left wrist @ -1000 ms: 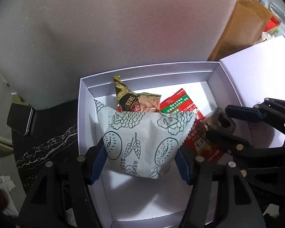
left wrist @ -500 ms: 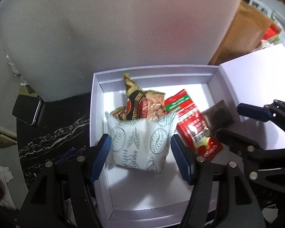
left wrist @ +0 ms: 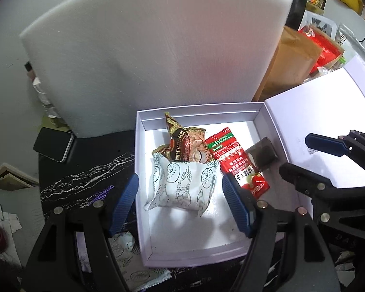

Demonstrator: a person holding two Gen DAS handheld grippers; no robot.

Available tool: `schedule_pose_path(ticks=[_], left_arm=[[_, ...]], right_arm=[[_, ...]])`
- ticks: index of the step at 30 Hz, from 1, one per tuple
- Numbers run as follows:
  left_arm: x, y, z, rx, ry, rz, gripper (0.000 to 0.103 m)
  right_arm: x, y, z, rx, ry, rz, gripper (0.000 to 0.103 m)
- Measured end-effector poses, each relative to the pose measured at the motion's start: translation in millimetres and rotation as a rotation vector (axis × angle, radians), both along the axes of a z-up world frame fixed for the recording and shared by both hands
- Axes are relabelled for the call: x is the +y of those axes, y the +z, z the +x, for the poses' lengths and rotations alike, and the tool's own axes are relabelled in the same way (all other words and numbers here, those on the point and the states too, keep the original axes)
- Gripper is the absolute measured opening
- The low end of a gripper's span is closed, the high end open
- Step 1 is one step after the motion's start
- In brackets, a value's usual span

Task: Organize objects
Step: 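Withdraw both open tools from the box back over the table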

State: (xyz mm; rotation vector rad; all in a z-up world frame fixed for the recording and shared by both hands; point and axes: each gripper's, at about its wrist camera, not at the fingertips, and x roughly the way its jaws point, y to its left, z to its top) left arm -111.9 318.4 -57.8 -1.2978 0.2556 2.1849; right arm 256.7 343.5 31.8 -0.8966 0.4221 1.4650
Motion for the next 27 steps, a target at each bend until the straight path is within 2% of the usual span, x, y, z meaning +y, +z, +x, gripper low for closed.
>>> schedule_pose_path(ticks=[16, 27], left_arm=[[-61.1, 53.3, 41.6, 0.041, 0.079, 0.055, 0.07], [-119.2, 64.0, 77.0, 0.037, 0.162, 0.077, 0.07]], right_arm=[[-46.3, 31.9, -41.4, -0.02, 0.073, 0.085, 0.059], [-80.7, 31.1, -77.4, -0.025, 0.142, 0.096, 0.059]])
